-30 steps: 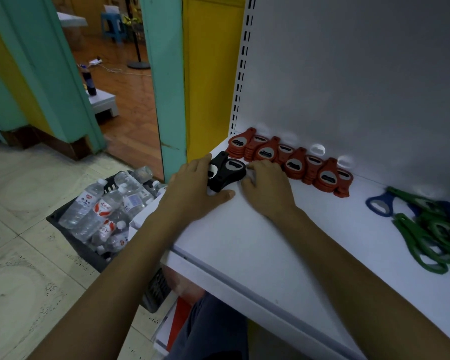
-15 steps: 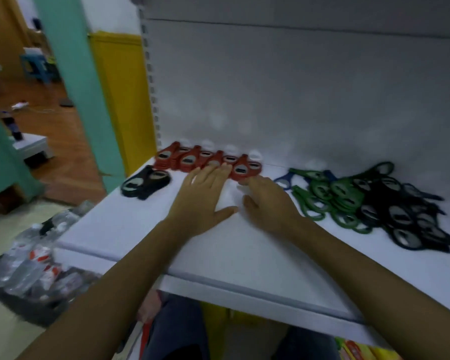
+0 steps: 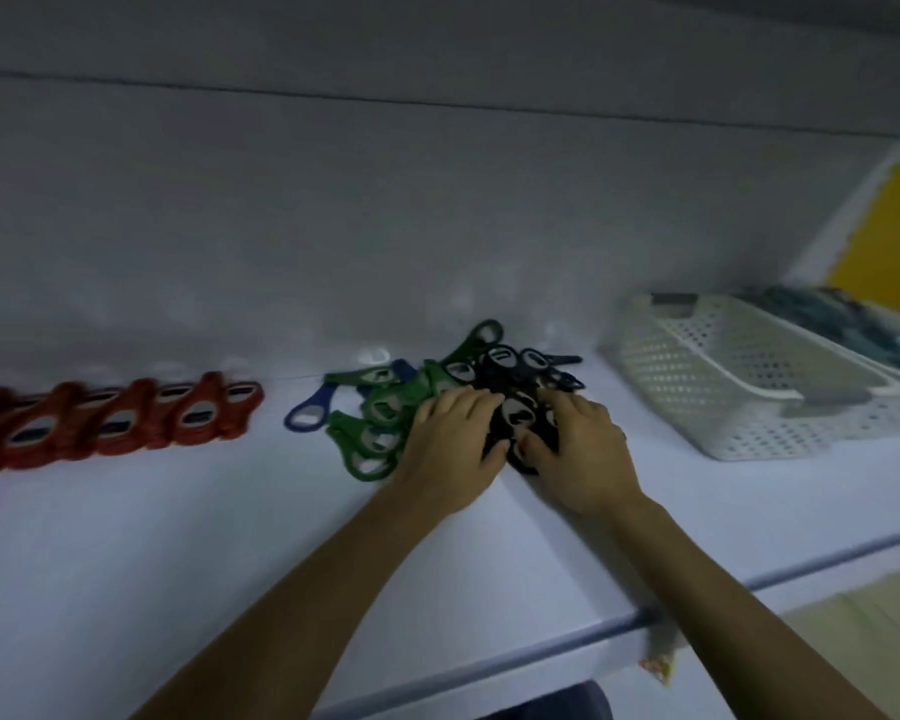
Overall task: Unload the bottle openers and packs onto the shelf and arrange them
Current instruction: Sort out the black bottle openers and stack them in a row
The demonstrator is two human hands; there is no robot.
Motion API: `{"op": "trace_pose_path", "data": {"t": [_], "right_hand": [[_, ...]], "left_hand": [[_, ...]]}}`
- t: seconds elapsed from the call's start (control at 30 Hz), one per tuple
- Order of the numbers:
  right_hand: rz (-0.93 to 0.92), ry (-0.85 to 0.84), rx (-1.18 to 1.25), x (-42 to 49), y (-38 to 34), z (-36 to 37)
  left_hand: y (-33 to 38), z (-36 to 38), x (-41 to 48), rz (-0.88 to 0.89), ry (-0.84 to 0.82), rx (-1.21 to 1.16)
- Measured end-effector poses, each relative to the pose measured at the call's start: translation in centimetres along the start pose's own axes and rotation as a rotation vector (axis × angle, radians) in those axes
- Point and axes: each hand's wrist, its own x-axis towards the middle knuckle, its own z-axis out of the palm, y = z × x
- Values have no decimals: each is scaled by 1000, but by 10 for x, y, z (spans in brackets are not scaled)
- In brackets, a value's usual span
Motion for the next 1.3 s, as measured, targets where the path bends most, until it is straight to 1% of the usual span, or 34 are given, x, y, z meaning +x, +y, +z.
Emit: {"op": "trace_pose_path", "data": {"t": [0.07,0.13,0.27,0.37,0.43,0.5,0.63,0.67,0.73,0.8,0.87,0.9,0.97,1.0,1.03,1.1,1.13,1.17,1.2,1.23,1.27,1.3], "right_hand": [[14,-41,-20,6,0,4],[26,-38,-56,13,-6,7],[58,95,-101,13,-14,18],[-29,157,-165,7,-9,23],[-94,167,-178,5,-9,20],[-128,192,-130,4,-13,17],[-80,368,213,-1,-25,12],[-86,405,250,-1,-27,12],[-193,462,216,-3,-29,11],[-366,473,157,-5,-30,14],[-481,442,178,-2,-28,18],[-510,411,206,-1,-28,20],[-528,340,267,-1,-28,21],[-497,327,302,-1,-27,20],[-420,342,341,-2,-26,17],[-135,443,372,-2,-16,9],[36,474,325,-1,-9,5],[187,445,231,1,-1,2],[297,357,114,2,6,1],[365,246,14,2,10,2],[388,159,-46,2,12,4],[379,117,-63,2,12,6]], "left_hand": [[-1,7,1,18,-2,1],[-4,8,1,15,-2,-39],[-5,8,0,7,-9,-60],[-4,7,-1,3,-5,-134],[-3,3,-1,-5,15,-214],[-1,-1,-1,-31,58,-315],[0,-10,-3,-174,151,-489],[1,-12,-3,-194,161,-536],[5,-18,-2,-228,159,-683],[9,-23,1,-313,174,-845],[9,-24,5,-440,188,-984],[8,-23,6,-492,182,-1043],[6,-18,5,-548,167,-1081],[6,-16,4,-574,160,-1101],[9,-15,2,-595,153,-1138],[14,-13,0,-579,155,-1183],[17,-13,-2,-536,161,-1163],[19,-12,-4,-484,163,-1125],[21,-12,-5,-436,162,-1087],[22,-13,-6,-399,160,-1057],[23,-14,-7,-372,158,-1037],[23,-15,-7,-354,158,-1023]]}}
